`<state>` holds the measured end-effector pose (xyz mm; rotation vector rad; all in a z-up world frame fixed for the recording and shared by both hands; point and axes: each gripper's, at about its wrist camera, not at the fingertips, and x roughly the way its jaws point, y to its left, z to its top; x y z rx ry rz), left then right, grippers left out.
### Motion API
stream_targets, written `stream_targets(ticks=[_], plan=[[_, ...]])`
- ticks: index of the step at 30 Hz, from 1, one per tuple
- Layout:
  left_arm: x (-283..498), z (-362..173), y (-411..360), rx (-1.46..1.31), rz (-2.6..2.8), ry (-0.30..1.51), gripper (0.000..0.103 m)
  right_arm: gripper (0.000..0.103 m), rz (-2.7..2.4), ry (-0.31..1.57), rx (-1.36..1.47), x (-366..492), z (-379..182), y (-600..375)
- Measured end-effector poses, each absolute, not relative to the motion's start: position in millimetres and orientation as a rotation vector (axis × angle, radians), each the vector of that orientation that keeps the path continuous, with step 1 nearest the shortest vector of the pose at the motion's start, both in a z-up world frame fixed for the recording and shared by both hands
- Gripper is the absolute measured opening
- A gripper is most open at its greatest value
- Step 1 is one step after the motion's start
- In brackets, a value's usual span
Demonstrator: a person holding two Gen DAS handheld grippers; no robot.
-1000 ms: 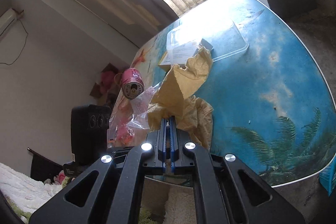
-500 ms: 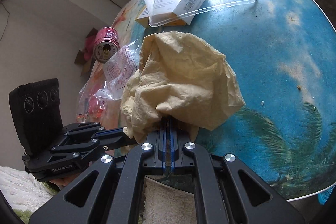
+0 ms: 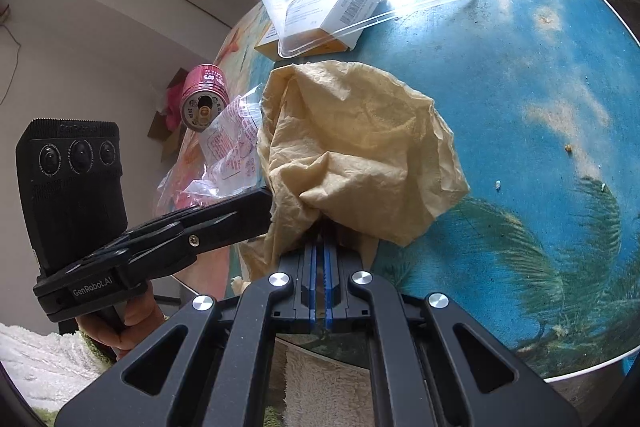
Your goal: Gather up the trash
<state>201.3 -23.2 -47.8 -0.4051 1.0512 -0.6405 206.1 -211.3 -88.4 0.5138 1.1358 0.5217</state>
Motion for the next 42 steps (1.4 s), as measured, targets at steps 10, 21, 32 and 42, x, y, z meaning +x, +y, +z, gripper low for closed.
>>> stream_targets(ticks=[10,21,32,42], plan=[[205,-61,-29,-0.352,-0.604,1.101,0.0,0.016,0.463,1.09,0.432,183,-69,-234],[200,-63,-32,-0.311,-0.588,1.084,0.0,0.046,0.395,0.981,0.527,233,-33,-277],[192,-59,-41,-0.244,-0.584,1.043,0.0,0.027,0.509,1.21,0.578,305,-64,-235],[195,-61,-30,-0.274,-0.606,1.043,0.0,0.018,0.593,1.239,0.562,251,-65,-231]])
